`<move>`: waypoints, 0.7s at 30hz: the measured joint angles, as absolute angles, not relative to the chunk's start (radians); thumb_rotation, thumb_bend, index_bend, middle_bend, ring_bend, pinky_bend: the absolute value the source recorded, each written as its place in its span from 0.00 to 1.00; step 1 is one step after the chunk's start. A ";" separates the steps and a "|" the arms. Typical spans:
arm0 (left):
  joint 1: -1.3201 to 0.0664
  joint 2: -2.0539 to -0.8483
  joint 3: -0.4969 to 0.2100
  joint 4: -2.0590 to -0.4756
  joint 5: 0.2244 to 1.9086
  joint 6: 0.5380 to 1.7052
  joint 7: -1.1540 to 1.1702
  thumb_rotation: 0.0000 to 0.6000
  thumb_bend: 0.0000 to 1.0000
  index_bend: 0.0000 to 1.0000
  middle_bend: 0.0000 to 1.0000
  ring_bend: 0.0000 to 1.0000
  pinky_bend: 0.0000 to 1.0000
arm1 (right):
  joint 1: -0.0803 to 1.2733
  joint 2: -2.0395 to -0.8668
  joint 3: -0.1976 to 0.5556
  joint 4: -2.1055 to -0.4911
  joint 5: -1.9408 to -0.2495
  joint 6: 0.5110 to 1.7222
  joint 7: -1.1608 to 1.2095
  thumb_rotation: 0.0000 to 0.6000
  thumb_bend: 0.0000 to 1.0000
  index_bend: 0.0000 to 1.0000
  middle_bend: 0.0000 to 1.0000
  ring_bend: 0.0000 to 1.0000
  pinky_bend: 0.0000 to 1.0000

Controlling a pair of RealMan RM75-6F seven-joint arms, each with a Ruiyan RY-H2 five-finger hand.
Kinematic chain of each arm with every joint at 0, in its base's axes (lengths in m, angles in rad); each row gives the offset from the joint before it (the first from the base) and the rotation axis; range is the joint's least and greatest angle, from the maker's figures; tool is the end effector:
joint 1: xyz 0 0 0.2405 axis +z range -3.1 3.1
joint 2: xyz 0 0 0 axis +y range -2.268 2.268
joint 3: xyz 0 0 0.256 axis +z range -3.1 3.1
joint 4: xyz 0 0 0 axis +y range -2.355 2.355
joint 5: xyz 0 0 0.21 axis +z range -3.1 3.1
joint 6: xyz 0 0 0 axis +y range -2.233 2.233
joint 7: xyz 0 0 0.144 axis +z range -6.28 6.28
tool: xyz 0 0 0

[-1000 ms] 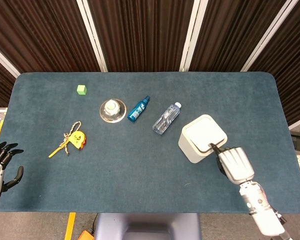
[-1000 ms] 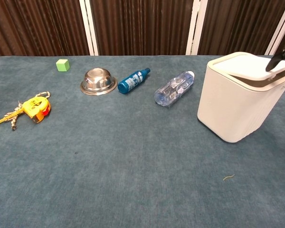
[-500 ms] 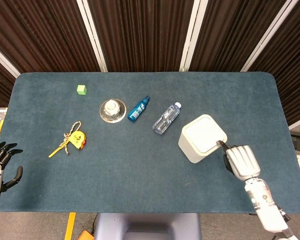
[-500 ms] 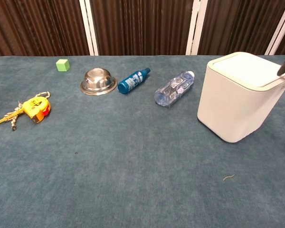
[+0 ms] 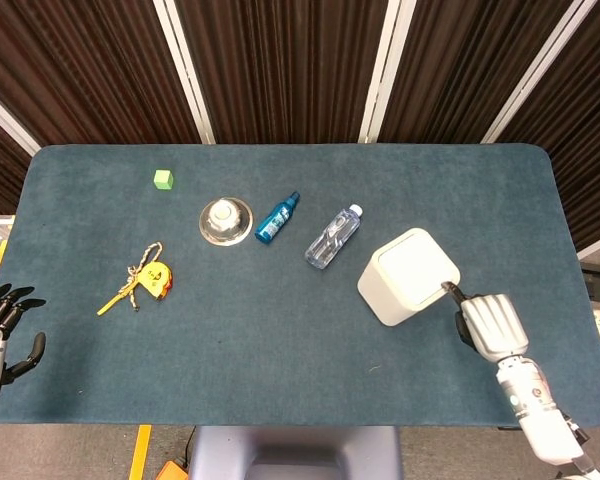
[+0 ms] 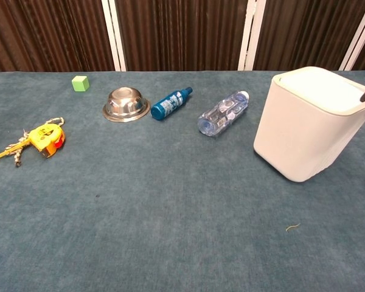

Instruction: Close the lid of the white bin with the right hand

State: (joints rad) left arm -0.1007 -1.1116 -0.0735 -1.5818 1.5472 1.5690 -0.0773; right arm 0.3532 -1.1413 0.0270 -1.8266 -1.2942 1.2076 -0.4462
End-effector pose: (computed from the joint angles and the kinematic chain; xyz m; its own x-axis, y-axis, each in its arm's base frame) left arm -0.3011 0.1902 0.1759 0.3520 -0.1091 0.9296 0.9294 -0.0767 -0.3610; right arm -0.2461 -0.2362 0.0995 0.5828 -0.2133 0.7841 -0.8120 -0.1894 0.5521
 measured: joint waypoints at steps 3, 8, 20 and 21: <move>-0.100 -1.111 -0.073 -1.582 1.550 1.571 -0.077 1.00 0.46 0.30 0.19 0.10 0.25 | 0.338 -1.134 0.021 -1.836 -1.361 1.247 -0.409 1.00 0.73 0.30 0.70 0.73 0.84; -0.100 -1.111 -0.070 -1.584 1.554 1.572 -0.077 1.00 0.46 0.30 0.19 0.10 0.25 | 0.283 -1.105 -0.003 -1.858 -1.505 1.373 -0.350 1.00 0.73 0.30 0.70 0.73 0.84; -0.104 -1.114 -0.065 -1.592 1.564 1.564 -0.054 1.00 0.46 0.30 0.19 0.10 0.25 | 0.068 -1.089 -0.056 -1.823 -1.654 1.670 -0.410 1.00 0.63 0.33 0.51 0.43 0.64; -0.104 -1.115 -0.064 -1.592 1.566 1.564 -0.054 1.00 0.46 0.30 0.19 0.10 0.25 | 0.059 -1.099 -0.054 -1.808 -1.649 1.675 -0.416 1.00 0.58 0.32 0.46 0.36 0.55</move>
